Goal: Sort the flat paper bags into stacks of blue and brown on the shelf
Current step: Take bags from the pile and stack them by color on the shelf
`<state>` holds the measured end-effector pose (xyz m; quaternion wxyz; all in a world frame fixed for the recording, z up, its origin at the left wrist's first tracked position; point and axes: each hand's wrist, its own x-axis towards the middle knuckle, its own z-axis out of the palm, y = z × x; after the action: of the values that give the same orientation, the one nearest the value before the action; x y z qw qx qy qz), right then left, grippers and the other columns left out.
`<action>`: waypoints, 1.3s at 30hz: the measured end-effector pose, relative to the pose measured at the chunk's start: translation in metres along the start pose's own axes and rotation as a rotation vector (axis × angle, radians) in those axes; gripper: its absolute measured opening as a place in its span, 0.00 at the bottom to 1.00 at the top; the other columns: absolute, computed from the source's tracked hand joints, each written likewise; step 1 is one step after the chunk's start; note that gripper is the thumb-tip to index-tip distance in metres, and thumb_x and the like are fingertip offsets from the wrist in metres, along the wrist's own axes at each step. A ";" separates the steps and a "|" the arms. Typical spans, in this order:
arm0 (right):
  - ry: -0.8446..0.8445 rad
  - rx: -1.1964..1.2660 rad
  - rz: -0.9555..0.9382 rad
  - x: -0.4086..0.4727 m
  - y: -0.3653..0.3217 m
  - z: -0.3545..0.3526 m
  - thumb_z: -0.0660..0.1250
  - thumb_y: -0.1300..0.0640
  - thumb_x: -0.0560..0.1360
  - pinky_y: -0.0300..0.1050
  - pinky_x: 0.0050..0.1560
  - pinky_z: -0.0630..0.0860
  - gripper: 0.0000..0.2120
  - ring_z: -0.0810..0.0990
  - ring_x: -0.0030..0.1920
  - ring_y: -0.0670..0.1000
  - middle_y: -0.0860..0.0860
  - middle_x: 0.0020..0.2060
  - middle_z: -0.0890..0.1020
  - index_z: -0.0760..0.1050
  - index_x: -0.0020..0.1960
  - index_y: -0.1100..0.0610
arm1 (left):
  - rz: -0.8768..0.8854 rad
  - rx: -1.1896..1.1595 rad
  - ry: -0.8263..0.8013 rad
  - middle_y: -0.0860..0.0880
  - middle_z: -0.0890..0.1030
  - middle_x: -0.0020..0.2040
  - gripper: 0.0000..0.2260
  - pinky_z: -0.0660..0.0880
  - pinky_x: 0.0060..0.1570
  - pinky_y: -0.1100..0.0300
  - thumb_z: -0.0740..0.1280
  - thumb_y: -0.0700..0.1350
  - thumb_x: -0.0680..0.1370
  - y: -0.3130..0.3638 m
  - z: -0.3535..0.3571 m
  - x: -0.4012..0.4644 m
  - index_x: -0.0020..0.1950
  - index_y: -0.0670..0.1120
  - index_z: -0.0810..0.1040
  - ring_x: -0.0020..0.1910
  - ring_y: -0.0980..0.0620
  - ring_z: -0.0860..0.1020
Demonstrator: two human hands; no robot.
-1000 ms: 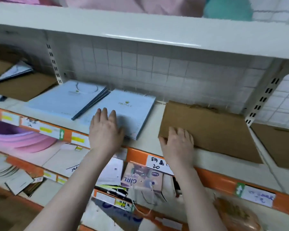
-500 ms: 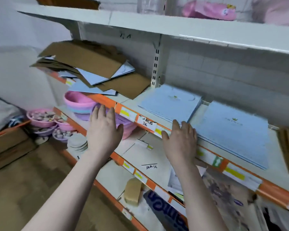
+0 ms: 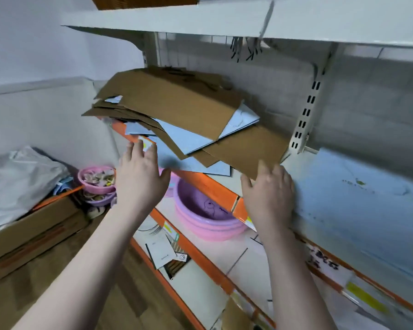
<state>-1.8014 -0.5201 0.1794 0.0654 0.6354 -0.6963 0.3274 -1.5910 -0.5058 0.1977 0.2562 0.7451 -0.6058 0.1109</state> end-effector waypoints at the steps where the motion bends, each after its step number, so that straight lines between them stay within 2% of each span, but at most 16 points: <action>1: -0.010 0.004 0.008 0.014 -0.011 0.010 0.70 0.52 0.72 0.56 0.54 0.71 0.20 0.75 0.53 0.64 0.65 0.48 0.78 0.76 0.58 0.64 | 0.000 0.004 -0.003 0.36 0.66 0.70 0.25 0.60 0.66 0.45 0.67 0.46 0.75 -0.006 0.003 0.019 0.69 0.39 0.68 0.72 0.38 0.60; 5: -0.023 0.031 0.007 0.065 -0.054 0.043 0.70 0.52 0.72 0.56 0.54 0.70 0.21 0.75 0.53 0.64 0.64 0.48 0.78 0.76 0.59 0.63 | 0.004 -0.010 0.018 0.37 0.65 0.71 0.25 0.59 0.68 0.47 0.65 0.49 0.77 -0.028 0.014 0.090 0.71 0.40 0.67 0.73 0.40 0.58; 10: -0.102 -0.035 -0.028 0.103 -0.095 0.078 0.62 0.48 0.77 0.51 0.61 0.65 0.23 0.70 0.63 0.59 0.59 0.60 0.74 0.68 0.68 0.59 | 0.032 -0.026 0.007 0.36 0.64 0.72 0.26 0.55 0.71 0.50 0.64 0.52 0.77 -0.059 0.031 0.158 0.70 0.40 0.67 0.73 0.39 0.58; 14: -0.098 -0.092 -0.010 0.123 -0.120 0.109 0.61 0.47 0.78 0.52 0.63 0.68 0.23 0.71 0.63 0.59 0.59 0.60 0.75 0.68 0.68 0.60 | 0.065 -0.049 -0.004 0.36 0.63 0.72 0.26 0.54 0.71 0.51 0.64 0.54 0.77 -0.082 0.053 0.209 0.70 0.41 0.68 0.73 0.39 0.58; 17: -0.120 -0.155 0.054 0.135 -0.137 0.123 0.59 0.47 0.79 0.53 0.64 0.66 0.23 0.70 0.63 0.60 0.61 0.60 0.73 0.67 0.69 0.60 | 0.113 -0.069 -0.059 0.36 0.64 0.72 0.25 0.54 0.71 0.50 0.63 0.55 0.77 -0.095 0.070 0.247 0.69 0.41 0.68 0.73 0.39 0.58; 22: -0.129 -0.263 0.179 0.155 -0.164 0.138 0.51 0.44 0.81 0.52 0.65 0.63 0.24 0.67 0.66 0.59 0.59 0.64 0.70 0.64 0.71 0.56 | 0.208 -0.085 -0.116 0.34 0.69 0.66 0.27 0.61 0.68 0.46 0.60 0.58 0.77 -0.110 0.089 0.302 0.66 0.39 0.70 0.68 0.35 0.64; 25: -0.090 -0.268 0.252 0.155 -0.172 0.144 0.52 0.42 0.80 0.54 0.66 0.62 0.24 0.66 0.66 0.59 0.58 0.64 0.70 0.66 0.70 0.53 | 0.249 -0.103 -0.175 0.36 0.71 0.64 0.30 0.64 0.64 0.46 0.57 0.62 0.77 -0.110 0.094 0.319 0.67 0.39 0.68 0.65 0.36 0.68; 28: -0.080 -0.294 0.389 0.151 -0.173 0.147 0.52 0.36 0.77 0.55 0.66 0.60 0.28 0.64 0.68 0.59 0.57 0.67 0.68 0.64 0.71 0.51 | 0.298 -0.130 -0.172 0.38 0.72 0.63 0.33 0.68 0.60 0.47 0.59 0.65 0.75 -0.105 0.092 0.329 0.68 0.39 0.66 0.62 0.38 0.70; 32: -0.130 -0.311 0.599 0.152 -0.174 0.144 0.51 0.28 0.71 0.56 0.65 0.61 0.38 0.63 0.69 0.62 0.60 0.70 0.64 0.61 0.71 0.52 | 0.273 -0.228 -0.193 0.37 0.71 0.62 0.37 0.68 0.58 0.48 0.66 0.63 0.72 -0.098 0.089 0.337 0.71 0.39 0.63 0.61 0.38 0.69; 35: -0.111 -0.335 0.623 0.150 -0.175 0.142 0.52 0.26 0.70 0.55 0.62 0.64 0.40 0.67 0.64 0.62 0.61 0.66 0.69 0.63 0.70 0.54 | 0.225 -0.392 -0.222 0.37 0.71 0.62 0.36 0.68 0.59 0.48 0.71 0.58 0.71 -0.095 0.087 0.338 0.69 0.39 0.64 0.61 0.38 0.70; 39: -0.055 -0.308 0.653 0.151 -0.173 0.135 0.55 0.27 0.70 0.53 0.58 0.65 0.40 0.68 0.60 0.61 0.60 0.61 0.72 0.63 0.70 0.55 | 0.265 -0.620 -0.179 0.41 0.72 0.64 0.32 0.68 0.58 0.52 0.72 0.49 0.73 -0.099 0.083 0.336 0.72 0.43 0.62 0.63 0.42 0.71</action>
<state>-1.6245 -0.7162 0.2152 0.0336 0.3708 -0.9051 0.2053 -1.4268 -0.8199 0.2629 0.3995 0.5534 -0.7223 -0.1117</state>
